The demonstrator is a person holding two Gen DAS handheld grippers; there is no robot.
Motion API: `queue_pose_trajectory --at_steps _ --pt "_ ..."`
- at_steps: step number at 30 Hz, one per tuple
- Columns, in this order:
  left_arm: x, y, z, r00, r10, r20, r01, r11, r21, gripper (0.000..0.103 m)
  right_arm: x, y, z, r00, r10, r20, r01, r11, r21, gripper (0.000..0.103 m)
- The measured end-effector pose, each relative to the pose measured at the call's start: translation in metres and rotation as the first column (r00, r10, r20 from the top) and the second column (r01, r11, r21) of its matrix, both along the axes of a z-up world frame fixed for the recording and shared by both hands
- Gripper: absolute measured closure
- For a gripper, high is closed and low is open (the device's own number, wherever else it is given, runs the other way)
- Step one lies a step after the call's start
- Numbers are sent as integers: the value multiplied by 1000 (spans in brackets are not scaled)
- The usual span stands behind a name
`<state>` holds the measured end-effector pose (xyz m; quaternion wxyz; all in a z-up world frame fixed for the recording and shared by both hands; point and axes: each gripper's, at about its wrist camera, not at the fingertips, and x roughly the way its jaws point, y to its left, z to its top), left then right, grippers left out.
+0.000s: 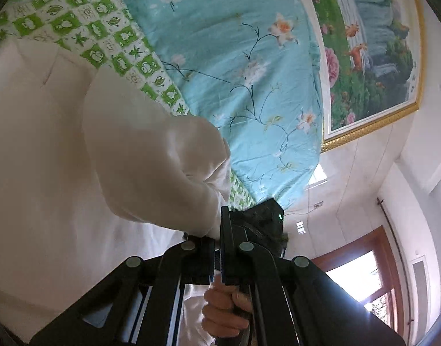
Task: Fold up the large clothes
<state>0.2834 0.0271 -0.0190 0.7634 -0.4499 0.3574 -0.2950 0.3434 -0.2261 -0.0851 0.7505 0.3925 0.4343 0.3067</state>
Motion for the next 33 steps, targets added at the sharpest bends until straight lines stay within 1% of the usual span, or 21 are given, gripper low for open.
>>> queue_pose_trajectory --at_steps 1,3,6,9,10,11,12,14,17,19,20,21,24,25,26,27,29,30,31,32,33 --pt "-7 -1 -1 1000 -7 -4 7 1000 21 103 2 4 -2 1000 0 -11 0 1000 18 101" --pt "-13 -1 -2 1000 -18 -3 18 999 28 103 -2 4 5 1000 -22 6 22 1000 19 101" --pt "-26 -4 -2 998 -67 12 66 996 60 103 -26 -10 31 994 -47 96 48 999 -18 101" --pt "-40 -15 -12 991 -136 -7 135 980 146 100 -59 -36 49 984 -64 167 79 993 -84 101" --pt "-47 -19 -21 987 -158 -37 162 970 183 91 -66 -42 48 983 -67 169 86 990 -110 101" --pt "-52 -20 -26 983 -172 -59 180 964 198 86 -73 -48 43 985 -73 159 97 984 -152 101" --pt "-58 -19 -33 980 -182 -85 196 957 212 79 -75 -51 38 986 -77 147 103 978 -181 101" --pt "-72 -9 -42 977 -168 -131 195 953 231 75 -81 -63 15 992 -91 89 107 974 -200 101" --pt "-78 16 -40 981 -112 -158 146 964 222 67 -87 -73 -11 994 -108 34 113 975 -191 101" --pt "-70 30 -32 984 -72 -166 109 966 233 58 -89 -75 -18 994 -111 20 113 977 -179 101" --pt "-65 32 -30 983 -64 -171 103 967 234 56 -90 -75 -19 994 -111 17 112 979 -168 101" --pt "-56 34 -29 980 -69 -186 110 969 222 51 -90 -75 -19 994 -111 19 112 980 -161 101" --pt "-37 27 -33 967 -100 -233 148 969 198 45 -92 -75 -12 994 -105 39 110 985 -136 101" --pt "-28 19 -35 960 -113 -256 169 964 207 39 -92 -75 -9 993 -104 46 110 985 -130 101" --pt "-22 14 -37 955 -115 -274 180 957 226 37 -91 -75 -6 993 -102 55 108 986 -128 101" --pt "-19 8 -40 950 -117 -290 191 951 244 37 -91 -75 -4 993 -98 59 105 987 -122 101" --pt "-12 -3 -48 943 -128 -306 213 942 261 43 -90 -75 -3 994 -95 60 102 988 -114 101" --pt "-12 -6 -51 947 -130 -295 213 939 270 68 -90 -75 -3 994 -94 60 100 989 -111 101" --pt "-9 -8 -55 948 -145 -285 224 937 269 103 -90 -75 -4 994 -93 58 99 989 -106 101" --pt "-7 -10 -56 949 -151 -276 226 938 264 99 -89 -76 -5 994 -94 55 99 990 -102 101" --pt "-5 -12 -53 957 -148 -249 213 943 257 100 -88 -75 -5 994 -92 55 97 990 -102 101"
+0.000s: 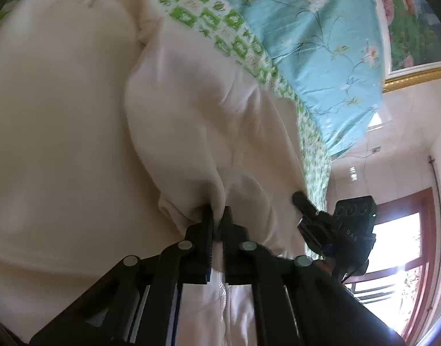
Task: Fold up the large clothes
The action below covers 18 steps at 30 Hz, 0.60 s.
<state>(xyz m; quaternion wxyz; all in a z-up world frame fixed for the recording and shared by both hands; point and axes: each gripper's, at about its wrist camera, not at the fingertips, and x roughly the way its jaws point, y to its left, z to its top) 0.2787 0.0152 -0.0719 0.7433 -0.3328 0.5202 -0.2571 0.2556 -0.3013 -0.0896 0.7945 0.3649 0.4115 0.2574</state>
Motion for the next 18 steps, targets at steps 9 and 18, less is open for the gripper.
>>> queue_pose_trajectory --at_steps 9,18 --pt "-43 21 81 861 88 501 -17 989 -144 101 -2 -22 80 937 -14 348 -42 987 152 101" --pt "-77 19 -11 969 -10 246 21 999 -41 100 -9 -8 -10 992 77 97 -75 997 -26 100"
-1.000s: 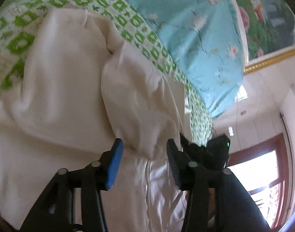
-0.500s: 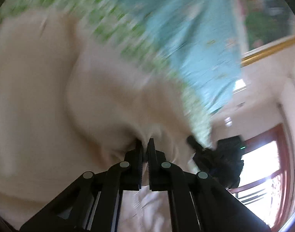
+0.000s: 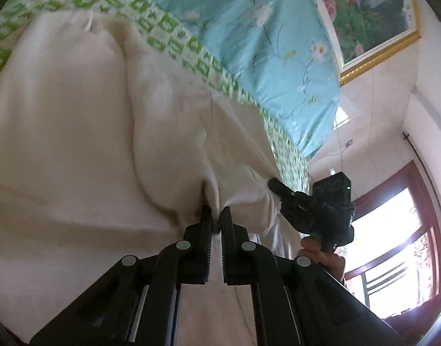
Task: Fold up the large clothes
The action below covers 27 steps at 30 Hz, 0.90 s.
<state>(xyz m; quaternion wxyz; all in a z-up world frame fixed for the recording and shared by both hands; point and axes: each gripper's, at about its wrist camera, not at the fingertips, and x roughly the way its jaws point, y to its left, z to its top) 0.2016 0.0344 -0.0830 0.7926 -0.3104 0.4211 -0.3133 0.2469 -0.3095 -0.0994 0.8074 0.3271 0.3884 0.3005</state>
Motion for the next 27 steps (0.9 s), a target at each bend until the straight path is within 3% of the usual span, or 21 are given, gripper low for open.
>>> queue_pose_trajectory --at_steps 2,4,5,7,10,12,15,22,24,27 --pt "-5 0 5 1000 -9 -2 9 1000 12 91 -4 -4 -8 999 -15 -28 15 1000 -8 98" --pt "-9 2 11 1000 -10 -2 10 1000 11 68 -5 -12 -10 998 -40 -54 39 999 -9 97" --pt "-8 1 14 1000 -11 2 11 1000 7 66 -5 -16 -10 996 -59 -65 59 998 -5 96" --pt "-15 -2 18 999 -40 9 40 999 18 66 -9 -20 -2 993 -95 -65 92 995 -47 87" --pt "-17 -11 19 998 -65 3 65 997 42 66 -26 -15 20 996 -85 -3 84 995 -57 87" --pt "-17 -15 14 997 -73 -15 74 996 56 66 -38 1 32 999 -13 33 14 999 -29 77" --pt "-15 -17 7 997 -68 -38 71 993 90 66 -44 41 34 992 118 40 -115 991 -66 59" --pt "-12 -5 1 997 -50 -61 58 990 132 66 -36 87 22 981 192 32 -185 970 -156 60" --pt "-11 -5 -1 996 -52 -65 61 988 139 66 -33 89 21 982 186 21 -178 963 -205 99" --pt "-5 -12 2 995 -74 -66 84 984 160 66 -29 78 22 987 159 3 -156 973 -168 99"
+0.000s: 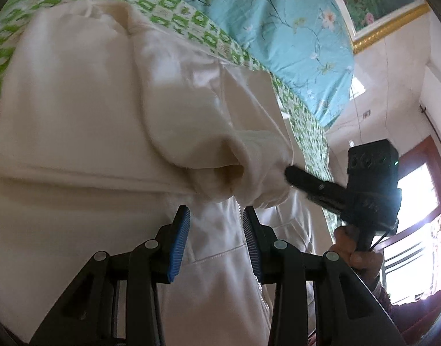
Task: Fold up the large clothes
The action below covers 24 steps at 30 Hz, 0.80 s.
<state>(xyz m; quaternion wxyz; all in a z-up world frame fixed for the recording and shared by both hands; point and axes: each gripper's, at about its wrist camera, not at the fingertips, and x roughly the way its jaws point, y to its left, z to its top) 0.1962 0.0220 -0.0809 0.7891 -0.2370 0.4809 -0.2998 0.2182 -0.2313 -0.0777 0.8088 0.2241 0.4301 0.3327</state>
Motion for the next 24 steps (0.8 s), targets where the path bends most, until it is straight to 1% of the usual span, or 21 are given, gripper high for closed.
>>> queue_pose_trajectory --at_steps 4,6,7,8,9,10,12,13,14,17,18,19,20,21,22,24 --pt "20 -27 7 999 -37 15 36 996 84 66 -3 -17 23 999 -22 40 19 997 77 99" --pt "33 -38 11 999 -29 33 24 989 143 66 -9 -27 41 997 -19 77 9 992 129 99" --pt "43 -42 14 999 -3 54 -7 984 177 66 -11 -29 47 996 -13 93 0 990 144 99" --pt "51 -41 16 997 31 64 -42 982 185 66 -14 -31 53 994 -3 107 -14 988 154 99" --pt "57 -37 17 996 60 64 -71 982 176 66 -15 -30 56 994 6 113 -24 987 156 99" --pt "66 -29 20 992 110 63 -118 982 150 66 -17 -29 57 993 14 115 -32 988 148 99" --pt "71 -18 22 983 170 75 -179 975 131 66 -19 -23 52 993 27 111 -41 992 123 99" --pt "71 -10 22 974 209 85 -219 965 144 65 -21 -21 47 994 36 104 -48 992 116 99" --pt "70 -5 22 973 212 93 -224 963 151 64 -22 -18 40 995 46 89 -56 992 113 99" --pt "59 19 11 951 296 93 -309 932 189 61 -25 -2 22 995 82 61 -86 993 74 99" --pt "55 28 7 943 322 85 -333 924 186 62 -26 2 17 994 94 53 -98 993 64 102" --pt "50 41 4 929 361 81 -370 913 175 63 -27 8 13 993 108 47 -111 992 54 103" --pt "48 48 2 921 381 78 -388 907 165 63 -29 13 9 991 124 46 -126 991 42 103" --pt "46 57 1 915 398 70 -404 902 154 63 -30 16 7 990 131 45 -132 991 36 103" --pt "46 62 0 914 401 62 -406 902 146 62 -31 18 4 990 135 42 -136 990 26 103" --pt "44 66 -2 920 389 47 -392 909 143 62 -30 18 0 991 131 30 -131 991 21 103"
